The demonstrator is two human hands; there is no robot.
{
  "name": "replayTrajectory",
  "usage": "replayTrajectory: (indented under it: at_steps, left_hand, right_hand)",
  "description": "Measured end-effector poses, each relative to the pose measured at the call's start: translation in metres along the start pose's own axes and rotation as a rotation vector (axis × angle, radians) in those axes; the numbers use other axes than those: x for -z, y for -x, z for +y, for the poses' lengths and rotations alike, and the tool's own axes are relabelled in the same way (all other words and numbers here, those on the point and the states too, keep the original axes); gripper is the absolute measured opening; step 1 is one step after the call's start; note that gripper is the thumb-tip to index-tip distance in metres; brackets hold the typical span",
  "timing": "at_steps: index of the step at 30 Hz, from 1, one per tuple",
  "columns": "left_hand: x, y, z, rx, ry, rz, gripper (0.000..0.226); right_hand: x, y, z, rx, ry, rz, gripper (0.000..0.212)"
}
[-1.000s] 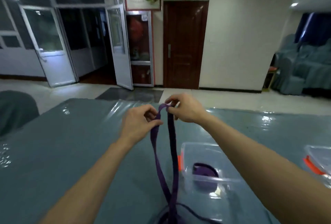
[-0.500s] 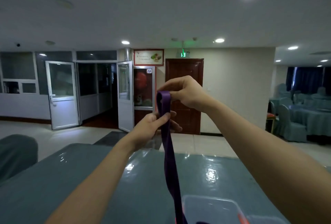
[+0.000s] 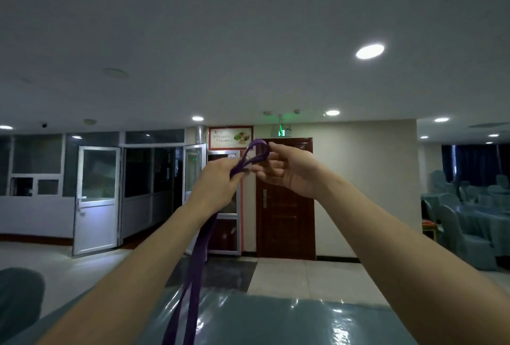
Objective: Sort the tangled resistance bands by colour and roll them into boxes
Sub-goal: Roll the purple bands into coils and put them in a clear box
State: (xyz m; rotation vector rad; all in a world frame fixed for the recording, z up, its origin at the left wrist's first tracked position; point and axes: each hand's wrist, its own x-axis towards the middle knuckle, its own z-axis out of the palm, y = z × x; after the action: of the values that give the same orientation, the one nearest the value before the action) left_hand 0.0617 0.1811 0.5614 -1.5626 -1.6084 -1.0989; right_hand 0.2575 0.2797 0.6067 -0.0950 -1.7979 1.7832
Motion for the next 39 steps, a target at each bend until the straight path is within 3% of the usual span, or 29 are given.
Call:
replayTrajectory:
  at_steps: [2,6,12,15,18,21,23,25,27,30,31,35,36,37,39]
  left_hand:
    - [0.000,-0.011,-0.002,-0.023,-0.033,-0.045,0.012]
    - [-0.006,-0.010,-0.011,0.039,0.077,-0.201,0.042]
    - [-0.007,0.008,-0.029,0.132,0.294,-0.494,0.028]
    - [-0.008,0.017,-0.030,0.200,0.445,-0.404,0.018]
    - [-0.017,0.027,-0.027,0.161,0.418,-0.522,0.019]
    - [-0.014,0.037,-0.032,0.240,0.552,-0.328,0.021]
    - [-0.014,0.044,-0.035,0.242,0.583,-0.410,0.027]
    - [-0.015,0.052,-0.034,0.314,0.811,-0.362,0.046]
    - [-0.014,0.057,-0.031,0.394,0.992,-0.307,0.046]
    - [-0.028,0.077,-0.023,0.370,0.822,-0.639,0.032]
    - [-0.035,0.086,-0.020,0.400,0.812,-0.671,0.034]
    - [-0.054,0.119,-0.022,0.578,0.798,-0.367,0.054]
    - [-0.057,0.128,-0.026,0.618,0.857,-0.369,0.058]
    - [-0.062,0.139,-0.028,0.633,0.888,-0.472,0.063]
    - [-0.078,0.170,-0.030,0.605,0.789,-0.835,0.064]
  right_hand:
    - [0.000,-0.001,-0.009,-0.076,-0.003,0.020,0.033]
    - [0.011,0.001,-0.018,-0.126,-0.022,0.108,0.027]
    - [0.024,0.000,-0.006,-0.163,0.202,0.212,0.022]
    - [0.015,-0.006,-0.005,-0.104,0.289,0.264,0.017]
    - [0.004,-0.011,-0.004,-0.071,0.520,0.273,0.018]
    - [0.001,-0.015,-0.003,-0.035,0.489,0.289,0.025]
    - [0.001,-0.014,-0.004,-0.043,0.542,0.300,0.026]
    - [0.004,-0.015,-0.005,-0.012,0.486,0.335,0.023]
    - [0.001,-0.016,-0.008,0.014,0.458,0.367,0.018]
    - [-0.010,-0.017,-0.008,0.005,0.508,0.369,0.018]
    - [-0.013,-0.018,-0.008,0.008,0.495,0.369,0.017]
    - [-0.015,-0.016,-0.004,0.004,0.395,0.385,0.012]
    - [-0.014,-0.015,-0.003,0.006,0.358,0.388,0.012]
    - [-0.013,-0.014,-0.001,0.006,0.321,0.383,0.013]
    - [-0.015,-0.011,0.003,0.006,0.271,0.365,0.014]
